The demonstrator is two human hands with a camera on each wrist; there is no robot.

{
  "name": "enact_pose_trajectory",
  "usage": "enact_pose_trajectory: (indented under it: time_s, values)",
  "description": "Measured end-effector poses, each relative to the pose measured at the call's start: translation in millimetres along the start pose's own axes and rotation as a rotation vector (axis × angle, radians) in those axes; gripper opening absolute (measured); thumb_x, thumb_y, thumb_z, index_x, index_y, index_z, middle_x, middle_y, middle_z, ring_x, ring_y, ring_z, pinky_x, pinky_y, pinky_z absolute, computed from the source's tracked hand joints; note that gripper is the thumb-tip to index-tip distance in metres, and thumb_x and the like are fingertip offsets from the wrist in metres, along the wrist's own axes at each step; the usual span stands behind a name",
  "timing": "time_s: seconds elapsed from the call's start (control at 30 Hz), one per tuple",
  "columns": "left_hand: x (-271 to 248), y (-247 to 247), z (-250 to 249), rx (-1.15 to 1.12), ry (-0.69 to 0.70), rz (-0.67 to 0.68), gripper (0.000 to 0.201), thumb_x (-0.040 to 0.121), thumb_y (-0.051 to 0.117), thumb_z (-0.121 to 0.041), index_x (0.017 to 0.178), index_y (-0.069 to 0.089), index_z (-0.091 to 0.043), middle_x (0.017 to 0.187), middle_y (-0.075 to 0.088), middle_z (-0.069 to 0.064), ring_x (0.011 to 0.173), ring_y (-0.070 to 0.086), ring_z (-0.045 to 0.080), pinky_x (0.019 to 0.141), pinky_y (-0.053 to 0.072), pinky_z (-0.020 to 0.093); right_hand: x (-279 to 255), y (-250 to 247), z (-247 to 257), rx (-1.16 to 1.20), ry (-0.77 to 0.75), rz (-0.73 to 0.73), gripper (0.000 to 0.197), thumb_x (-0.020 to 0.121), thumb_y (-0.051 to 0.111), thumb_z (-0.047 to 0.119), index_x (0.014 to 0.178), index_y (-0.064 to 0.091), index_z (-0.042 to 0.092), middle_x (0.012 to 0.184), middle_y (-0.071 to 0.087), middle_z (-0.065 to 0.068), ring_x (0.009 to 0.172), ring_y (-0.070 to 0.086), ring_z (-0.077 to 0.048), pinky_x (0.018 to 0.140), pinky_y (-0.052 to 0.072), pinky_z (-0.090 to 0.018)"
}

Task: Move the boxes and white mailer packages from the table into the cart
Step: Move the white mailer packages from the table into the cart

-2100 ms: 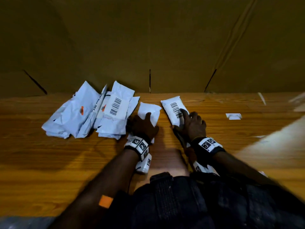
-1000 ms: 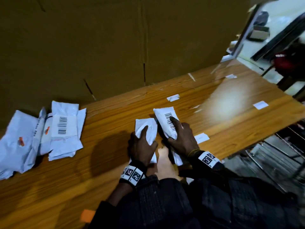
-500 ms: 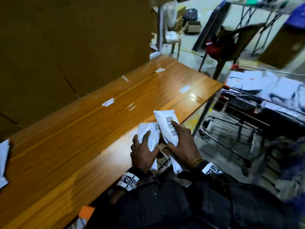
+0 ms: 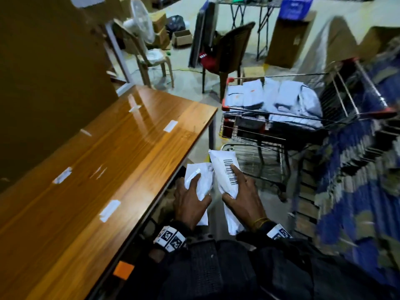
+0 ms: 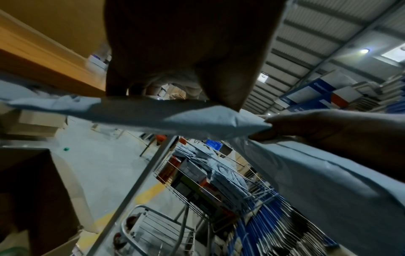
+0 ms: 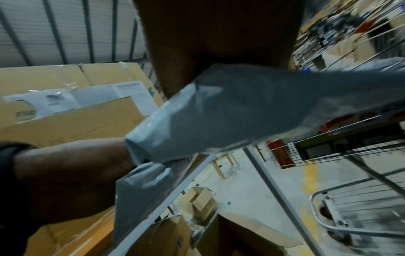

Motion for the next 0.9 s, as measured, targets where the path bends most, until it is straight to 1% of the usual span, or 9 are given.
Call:
enact_pose_trajectory:
  time_s: [0.07,0.13,0.23,0.33,0.47,0.6,0.7,0.77,0.9]
  values:
    - [12.0,14.5,-21.4,-0.002,0.052,0.029,0.076,0.082,0.066,-0.041,0.149,0.031,-0.034,0.156,0.021,0.007,0.143,0.024,0.03,0.109,0.03,0.038,6.7,-14.5,-18.0,-0.004,0.047,-0.025,0.085,0.079,0.065,0.032,0.149,0.02,0.045,0.129,0.04,-0.008,0.123,0.044,-0.031,0.096,0.043,-0.04]
    - [26.7,28.4,-39.8,0.009,0.089,0.048,0.078,0.078,0.067,-0.042,0.148,0.033,-0.034,0.152,0.026,0.009,0.137,0.032,0.031,0.105,0.032,0.036,16.3,-31.3,-34.2,-0.008,0.085,-0.069,0.084,0.079,0.065,0.03,0.149,0.021,0.043,0.13,0.041,-0.007,0.122,0.047,-0.031,0.093,0.045,-0.039]
    - [55.0,51.9,-64.5,0.014,0.112,0.098,0.082,0.073,0.061,-0.05,0.148,0.031,-0.037,0.148,0.027,0.009,0.13,0.04,0.033,0.099,0.037,0.035,36.8,-55.9,-54.5,-0.015,0.127,-0.127,0.084,0.079,0.066,0.028,0.15,0.023,0.04,0.131,0.043,-0.008,0.122,0.048,-0.029,0.093,0.044,-0.035]
    - [88.7,74.9,-89.8,0.015,0.139,0.15,0.081,0.076,0.063,-0.05,0.148,0.027,-0.041,0.15,0.024,0.01,0.13,0.04,0.035,0.102,0.039,0.039,66.4,-77.9,-72.9,-0.019,0.151,-0.17,0.084,0.08,0.067,0.028,0.15,0.024,0.038,0.134,0.042,-0.008,0.127,0.044,-0.027,0.099,0.039,-0.033]
    - [139.5,97.7,-127.6,0.0,0.165,0.18,0.08,0.078,0.063,-0.048,0.149,0.026,-0.04,0.154,0.021,0.01,0.136,0.034,0.037,0.109,0.035,0.043,110.1,-105.8,-95.2,-0.025,0.208,-0.195,0.083,0.08,0.067,0.027,0.15,0.023,0.039,0.134,0.04,-0.008,0.126,0.044,-0.028,0.1,0.041,-0.036]
    - [190.0,111.1,-166.4,-0.012,0.205,0.215,0.08,0.08,0.061,-0.049,0.15,0.023,-0.041,0.155,0.019,0.01,0.134,0.037,0.036,0.104,0.039,0.043,160.7,-127.6,-110.3,-0.05,0.198,-0.199,0.085,0.073,0.063,0.039,0.149,0.024,0.04,0.141,0.042,-0.009,0.127,0.046,-0.03,0.101,0.044,-0.043]
    - [220.9,119.6,-183.8,-0.015,0.226,0.233,0.079,0.082,0.06,-0.049,0.151,0.022,-0.039,0.154,0.02,0.012,0.13,0.042,0.038,0.101,0.042,0.042,192.9,-139.6,-118.3,-0.082,0.22,-0.214,0.086,0.075,0.067,0.034,0.149,0.025,0.038,0.137,0.042,-0.012,0.124,0.046,-0.034,0.101,0.043,-0.045]
    - [245.7,129.1,-195.9,-0.007,0.249,0.256,0.078,0.086,0.059,-0.048,0.152,0.02,-0.037,0.157,0.016,0.012,0.136,0.036,0.037,0.103,0.038,0.041,214.7,-147.9,-124.5,-0.082,0.247,-0.232,0.086,0.078,0.068,0.03,0.151,0.023,0.038,0.136,0.041,-0.014,0.125,0.045,-0.034,0.101,0.042,-0.043]
    - [271.9,140.5,-211.9,-0.019,0.273,0.286,0.076,0.088,0.06,-0.044,0.153,0.02,-0.035,0.158,0.013,0.011,0.142,0.025,0.032,0.108,0.03,0.038,237.1,-158.6,-131.3,-0.109,0.267,-0.212,0.086,0.081,0.067,0.027,0.151,0.019,0.04,0.145,0.035,-0.013,0.13,0.041,-0.034,0.102,0.04,-0.041]
Point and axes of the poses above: each hand's wrist, its own x-axis towards the middle knuckle, its own y-axis out of the palm, z = x × y, the point moved 8 cm from there along x, towards the middle knuckle
